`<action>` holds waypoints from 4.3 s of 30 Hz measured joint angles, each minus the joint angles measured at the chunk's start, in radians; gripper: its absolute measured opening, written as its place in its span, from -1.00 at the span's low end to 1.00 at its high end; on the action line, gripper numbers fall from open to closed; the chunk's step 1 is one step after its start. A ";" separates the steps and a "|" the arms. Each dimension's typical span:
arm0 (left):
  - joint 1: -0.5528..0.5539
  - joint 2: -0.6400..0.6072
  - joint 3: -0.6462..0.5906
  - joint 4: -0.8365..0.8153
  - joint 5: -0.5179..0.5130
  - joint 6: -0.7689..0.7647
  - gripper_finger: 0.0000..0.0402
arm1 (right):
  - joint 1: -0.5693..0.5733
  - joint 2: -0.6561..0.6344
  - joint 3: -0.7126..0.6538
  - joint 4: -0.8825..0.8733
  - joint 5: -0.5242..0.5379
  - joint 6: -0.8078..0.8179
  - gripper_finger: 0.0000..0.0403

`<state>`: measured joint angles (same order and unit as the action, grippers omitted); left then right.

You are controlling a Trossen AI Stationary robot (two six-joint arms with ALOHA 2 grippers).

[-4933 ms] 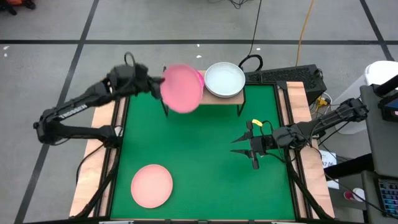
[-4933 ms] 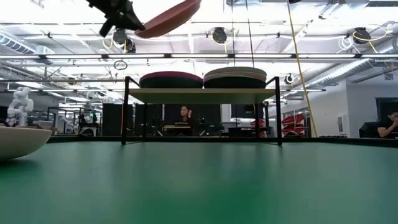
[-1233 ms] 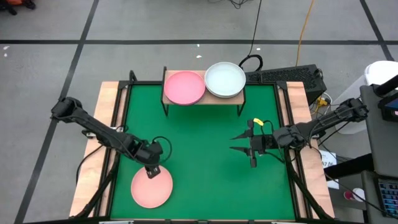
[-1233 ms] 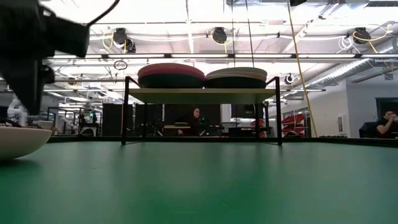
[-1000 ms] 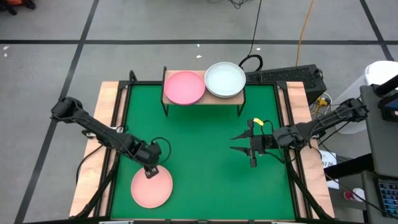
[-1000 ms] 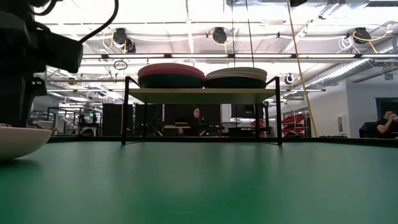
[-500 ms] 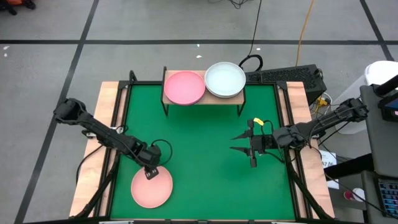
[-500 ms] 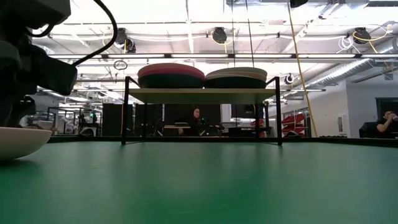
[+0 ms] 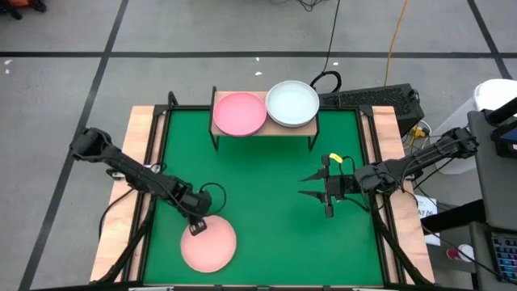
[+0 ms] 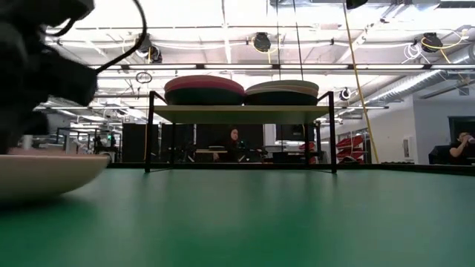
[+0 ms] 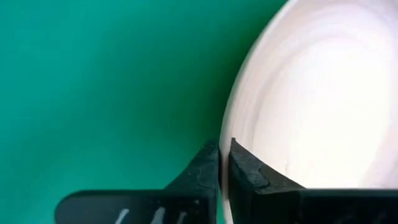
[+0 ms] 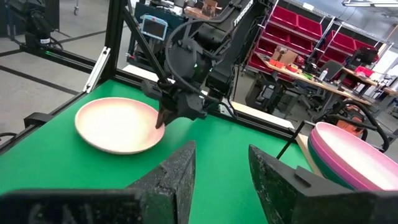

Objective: Place and stack plates onto a shelf
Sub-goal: Stack the light orange plate on top of the light pink plate on the shelf, then return to Home Position

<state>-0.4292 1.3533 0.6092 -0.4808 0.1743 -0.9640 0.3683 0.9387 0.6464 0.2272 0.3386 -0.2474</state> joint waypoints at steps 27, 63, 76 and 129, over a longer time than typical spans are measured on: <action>0.958 -0.215 0.713 -0.373 -0.279 0.535 -0.94 | 0.000 0.000 0.000 0.010 0.000 -0.011 -0.35; 1.296 -0.201 0.907 -0.397 0.206 0.799 -0.32 | -0.001 -0.013 0.000 -0.001 0.000 -0.015 -0.36; 1.029 -0.637 0.672 -0.260 0.166 0.949 -0.46 | -0.134 -0.356 0.000 -0.227 0.004 -0.031 -0.88; 1.071 -1.085 -0.600 1.021 0.314 0.822 -0.99 | -0.277 -0.929 -0.629 0.072 0.110 -0.047 -1.00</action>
<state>0.6418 0.2679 0.0093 0.5406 0.4884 -0.1415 0.0917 0.0093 0.0174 0.2987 0.4484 -0.2945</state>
